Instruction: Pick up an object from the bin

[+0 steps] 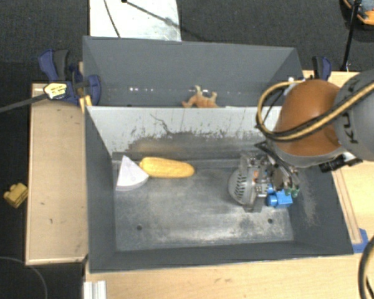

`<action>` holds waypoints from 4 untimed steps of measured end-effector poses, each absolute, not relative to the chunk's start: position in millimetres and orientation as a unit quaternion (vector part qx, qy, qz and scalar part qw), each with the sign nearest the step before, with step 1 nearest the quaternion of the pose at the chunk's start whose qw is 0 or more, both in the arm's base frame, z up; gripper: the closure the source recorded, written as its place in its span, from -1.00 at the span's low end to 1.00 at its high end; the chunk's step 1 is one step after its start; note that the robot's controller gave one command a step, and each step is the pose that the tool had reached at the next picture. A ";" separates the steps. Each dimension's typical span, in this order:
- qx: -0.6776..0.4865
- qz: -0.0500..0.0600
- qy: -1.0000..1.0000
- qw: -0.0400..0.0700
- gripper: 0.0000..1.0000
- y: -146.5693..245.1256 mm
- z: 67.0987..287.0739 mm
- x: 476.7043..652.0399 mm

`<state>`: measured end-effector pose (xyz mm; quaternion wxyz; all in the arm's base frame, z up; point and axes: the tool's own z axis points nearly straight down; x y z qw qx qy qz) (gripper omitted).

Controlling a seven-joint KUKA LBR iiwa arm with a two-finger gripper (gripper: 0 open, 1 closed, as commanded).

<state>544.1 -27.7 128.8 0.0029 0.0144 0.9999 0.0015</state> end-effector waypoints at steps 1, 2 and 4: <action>-0.031 0.000 1.000 0.002 -1.00 -57.9 144.8 568.5; -0.089 0.000 0.996 0.003 -1.00 -73.3 141.1 562.2; 0.020 0.003 1.000 0.010 -1.00 -102.8 100.5 571.1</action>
Offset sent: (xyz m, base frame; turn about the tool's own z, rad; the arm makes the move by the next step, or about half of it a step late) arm 0.0066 -0.0549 0.0067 -0.2604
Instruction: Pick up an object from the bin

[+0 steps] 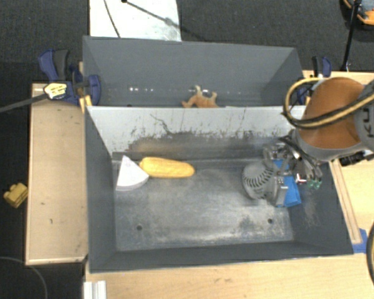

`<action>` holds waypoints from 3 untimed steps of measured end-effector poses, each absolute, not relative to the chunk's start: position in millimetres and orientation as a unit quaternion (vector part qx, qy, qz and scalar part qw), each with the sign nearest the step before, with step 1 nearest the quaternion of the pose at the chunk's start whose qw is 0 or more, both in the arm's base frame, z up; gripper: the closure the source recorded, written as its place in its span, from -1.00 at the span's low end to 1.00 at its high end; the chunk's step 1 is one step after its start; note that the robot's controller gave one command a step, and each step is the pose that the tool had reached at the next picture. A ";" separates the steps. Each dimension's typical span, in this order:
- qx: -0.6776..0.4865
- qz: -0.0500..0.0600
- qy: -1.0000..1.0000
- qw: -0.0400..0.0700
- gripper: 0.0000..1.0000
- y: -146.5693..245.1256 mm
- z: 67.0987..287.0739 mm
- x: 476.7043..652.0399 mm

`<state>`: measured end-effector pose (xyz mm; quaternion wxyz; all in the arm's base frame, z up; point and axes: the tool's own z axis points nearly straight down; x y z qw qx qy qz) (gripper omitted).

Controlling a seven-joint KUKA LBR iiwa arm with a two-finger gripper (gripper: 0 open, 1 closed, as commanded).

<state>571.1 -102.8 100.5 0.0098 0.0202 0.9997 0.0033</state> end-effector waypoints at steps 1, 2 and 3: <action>-0.038 -0.003 0.999 0.012 1.00 -113.5 83.2 576.8; -0.038 -0.003 0.999 0.012 1.00 -113.6 83.1 576.8; -0.038 0.000 0.999 0.001 1.00 -113.9 125.9 578.2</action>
Offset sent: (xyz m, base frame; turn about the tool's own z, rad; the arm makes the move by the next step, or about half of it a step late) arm 0.0000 0.0000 0.0000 0.0000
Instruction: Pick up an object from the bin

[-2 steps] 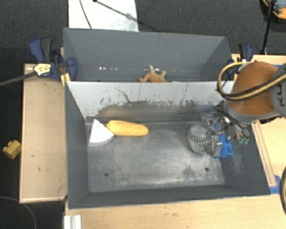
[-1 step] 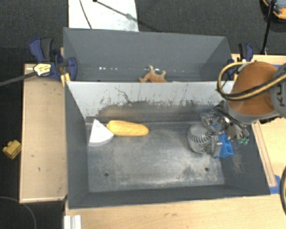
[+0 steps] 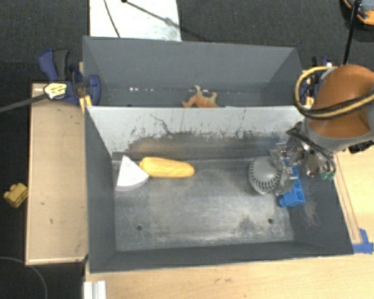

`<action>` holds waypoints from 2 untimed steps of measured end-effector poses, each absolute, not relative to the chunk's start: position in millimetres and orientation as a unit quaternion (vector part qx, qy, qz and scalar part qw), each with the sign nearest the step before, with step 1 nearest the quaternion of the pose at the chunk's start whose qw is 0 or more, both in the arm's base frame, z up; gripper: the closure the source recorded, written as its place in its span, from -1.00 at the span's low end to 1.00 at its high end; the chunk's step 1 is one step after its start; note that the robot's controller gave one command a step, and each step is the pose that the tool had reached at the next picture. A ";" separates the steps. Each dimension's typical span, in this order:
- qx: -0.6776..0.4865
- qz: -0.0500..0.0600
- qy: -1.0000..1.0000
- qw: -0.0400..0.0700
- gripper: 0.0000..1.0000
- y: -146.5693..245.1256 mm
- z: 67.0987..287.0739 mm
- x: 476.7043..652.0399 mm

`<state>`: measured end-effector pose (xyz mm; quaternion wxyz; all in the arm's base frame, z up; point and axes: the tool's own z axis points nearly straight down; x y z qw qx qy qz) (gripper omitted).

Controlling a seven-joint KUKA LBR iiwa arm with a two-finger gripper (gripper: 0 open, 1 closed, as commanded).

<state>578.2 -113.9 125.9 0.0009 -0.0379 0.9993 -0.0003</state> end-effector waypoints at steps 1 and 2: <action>-0.037 -0.002 0.999 0.009 1.00 -114.8 141.0 587.2; -0.037 0.001 0.999 -0.003 1.00 -119.3 139.7 577.0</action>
Offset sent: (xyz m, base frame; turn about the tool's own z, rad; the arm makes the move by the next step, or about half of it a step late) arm -0.0037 -0.0131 0.0604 -0.0003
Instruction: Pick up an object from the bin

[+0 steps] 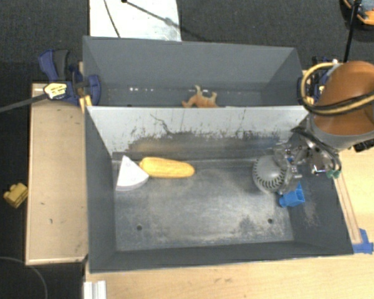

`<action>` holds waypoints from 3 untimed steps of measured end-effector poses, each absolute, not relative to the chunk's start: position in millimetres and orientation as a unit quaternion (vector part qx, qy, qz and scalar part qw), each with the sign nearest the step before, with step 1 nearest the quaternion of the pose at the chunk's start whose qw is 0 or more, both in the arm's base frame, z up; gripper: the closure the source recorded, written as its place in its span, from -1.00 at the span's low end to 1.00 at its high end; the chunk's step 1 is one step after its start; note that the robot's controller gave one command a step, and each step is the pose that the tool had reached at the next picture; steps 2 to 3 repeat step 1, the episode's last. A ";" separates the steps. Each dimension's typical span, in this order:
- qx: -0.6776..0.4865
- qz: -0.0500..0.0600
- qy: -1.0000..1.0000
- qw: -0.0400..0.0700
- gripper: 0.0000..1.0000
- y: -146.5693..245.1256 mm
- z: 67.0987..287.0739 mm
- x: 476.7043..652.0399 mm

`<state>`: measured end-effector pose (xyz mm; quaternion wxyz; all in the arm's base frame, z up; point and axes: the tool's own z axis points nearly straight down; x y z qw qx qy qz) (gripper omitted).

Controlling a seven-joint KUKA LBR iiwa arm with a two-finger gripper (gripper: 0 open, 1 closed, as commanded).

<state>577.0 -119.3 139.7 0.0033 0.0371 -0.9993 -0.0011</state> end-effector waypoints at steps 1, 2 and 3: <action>0.033 0.000 -0.999 0.001 1.00 -120.0 206.3 569.8; 0.033 0.000 -0.999 0.001 1.00 -120.0 206.3 569.8; 0.033 0.000 -0.999 0.001 1.00 -120.0 206.3 569.8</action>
Offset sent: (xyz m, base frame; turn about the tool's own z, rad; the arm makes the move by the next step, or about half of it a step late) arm 0.0151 0.0075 0.0986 -0.0238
